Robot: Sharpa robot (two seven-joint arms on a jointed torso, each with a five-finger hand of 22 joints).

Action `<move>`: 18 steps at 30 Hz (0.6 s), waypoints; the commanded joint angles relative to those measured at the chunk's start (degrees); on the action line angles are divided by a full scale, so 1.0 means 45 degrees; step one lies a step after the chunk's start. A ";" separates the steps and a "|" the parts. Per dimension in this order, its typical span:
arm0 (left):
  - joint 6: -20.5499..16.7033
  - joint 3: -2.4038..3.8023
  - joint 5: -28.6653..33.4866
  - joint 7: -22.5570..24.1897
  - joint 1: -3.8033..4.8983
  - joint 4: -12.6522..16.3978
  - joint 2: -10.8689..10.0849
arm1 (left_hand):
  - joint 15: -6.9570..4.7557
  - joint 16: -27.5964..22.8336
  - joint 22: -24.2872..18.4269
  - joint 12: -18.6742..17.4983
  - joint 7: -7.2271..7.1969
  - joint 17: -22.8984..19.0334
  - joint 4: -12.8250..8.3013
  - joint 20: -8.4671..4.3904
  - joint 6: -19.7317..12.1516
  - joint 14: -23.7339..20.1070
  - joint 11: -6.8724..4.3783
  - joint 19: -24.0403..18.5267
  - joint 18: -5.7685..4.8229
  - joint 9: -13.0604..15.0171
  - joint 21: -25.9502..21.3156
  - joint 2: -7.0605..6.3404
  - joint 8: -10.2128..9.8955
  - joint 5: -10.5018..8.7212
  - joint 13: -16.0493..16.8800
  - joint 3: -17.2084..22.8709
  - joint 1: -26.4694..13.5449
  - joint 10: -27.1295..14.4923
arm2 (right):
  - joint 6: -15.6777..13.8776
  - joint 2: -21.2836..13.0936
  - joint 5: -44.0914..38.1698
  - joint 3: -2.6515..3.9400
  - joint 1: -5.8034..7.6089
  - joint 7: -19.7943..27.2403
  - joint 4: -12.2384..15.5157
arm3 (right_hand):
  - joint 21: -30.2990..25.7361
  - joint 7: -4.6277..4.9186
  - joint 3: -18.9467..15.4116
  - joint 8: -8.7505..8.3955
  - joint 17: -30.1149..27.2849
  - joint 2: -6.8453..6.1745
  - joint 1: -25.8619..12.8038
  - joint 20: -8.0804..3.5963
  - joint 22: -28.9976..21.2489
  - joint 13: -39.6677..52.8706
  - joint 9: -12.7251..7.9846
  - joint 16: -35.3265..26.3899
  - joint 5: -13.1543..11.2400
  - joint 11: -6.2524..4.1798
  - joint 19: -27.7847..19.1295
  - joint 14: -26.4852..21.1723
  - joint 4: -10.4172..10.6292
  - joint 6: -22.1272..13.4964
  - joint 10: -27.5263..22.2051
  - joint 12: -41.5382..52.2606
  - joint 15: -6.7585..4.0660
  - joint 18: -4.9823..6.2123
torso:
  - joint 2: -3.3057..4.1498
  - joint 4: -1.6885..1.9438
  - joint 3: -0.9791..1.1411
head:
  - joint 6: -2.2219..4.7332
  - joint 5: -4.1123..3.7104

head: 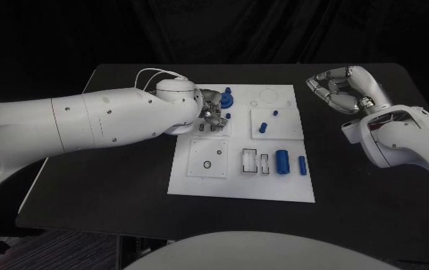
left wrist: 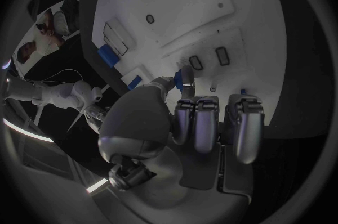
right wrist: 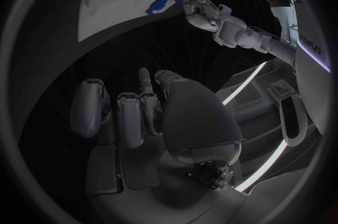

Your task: Assemble the parts on the task board

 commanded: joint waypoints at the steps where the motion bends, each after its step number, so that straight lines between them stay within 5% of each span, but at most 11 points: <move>1: 0.0153 -0.0004 -0.0064 -0.0015 -0.0038 0.0049 -0.0052 | -0.0080 0.0034 0.2812 0.0045 -0.0002 0.3354 -0.0072 -0.0065 0.0103 0.1370 -0.0096 0.1010 -0.0146 0.0072 -0.0072 -0.0129 -0.0074 0.0098 0.3354 0.0271 0.0003 0.1322 | 0.0059 -0.0018 -0.0072 0.0008 -0.0035 -0.0274 0.0004 | 0.0058 -0.0006 0.0060 0.0040 0.1495 0.0004 0.0092 -0.0042 0.1776 0.0879 -0.0015 -0.0002 -0.0010 0.0035 0.0088 0.0753 0.0003 -0.0004 -0.0059 -0.0067 -0.0083 0.0145 | 0.0008 0.0013 -0.0003 | -0.0031 0.0008; 8: -0.0048 -0.0004 -0.0064 -0.0122 -0.0038 0.0182 -0.0269 | -0.0091 0.0034 0.2829 0.0045 -0.0009 0.3354 -0.0243 -0.0070 0.0235 0.1370 -0.0101 0.1018 -0.0149 0.0353 -0.0072 -0.0393 -0.0225 0.0286 0.3354 0.1158 -0.0114 0.1322 | 0.0098 -0.0021 -0.0070 0.0008 -0.0035 -0.0317 0.0005 | 0.0054 -0.0003 0.0075 0.0038 0.1478 0.0023 0.0090 -0.0043 0.1776 0.0861 -0.0019 -0.0014 -0.0002 0.0038 0.0092 0.0750 0.0020 -0.0012 -0.0067 -0.0078 -0.0082 0.0145 | 0.0020 -0.0008 0.0003 | -0.0064 0.0027; 18: -0.0514 -0.0005 -0.0064 -0.0255 -0.0038 0.0633 -0.0876 | -0.0102 0.0034 0.2828 0.0045 -0.0028 0.3354 -0.0520 -0.0079 0.0457 0.1370 -0.0116 0.1014 -0.0147 0.0697 -0.0082 -0.0687 -0.0387 0.0030 0.3354 0.2204 -0.0464 0.1322 | 0.0124 -0.0055 -0.0070 0.0008 -0.0035 -0.0401 0.0004 | 0.0046 0.0004 0.0111 0.0018 0.1471 0.0030 0.0130 -0.0044 0.1776 0.0852 -0.0031 -0.0019 0.0050 0.0041 0.0099 0.0752 0.0008 -0.0061 -0.0062 -0.0079 -0.0080 0.0144 | 0.0008 0.0015 -0.0010 | -0.0064 -0.0006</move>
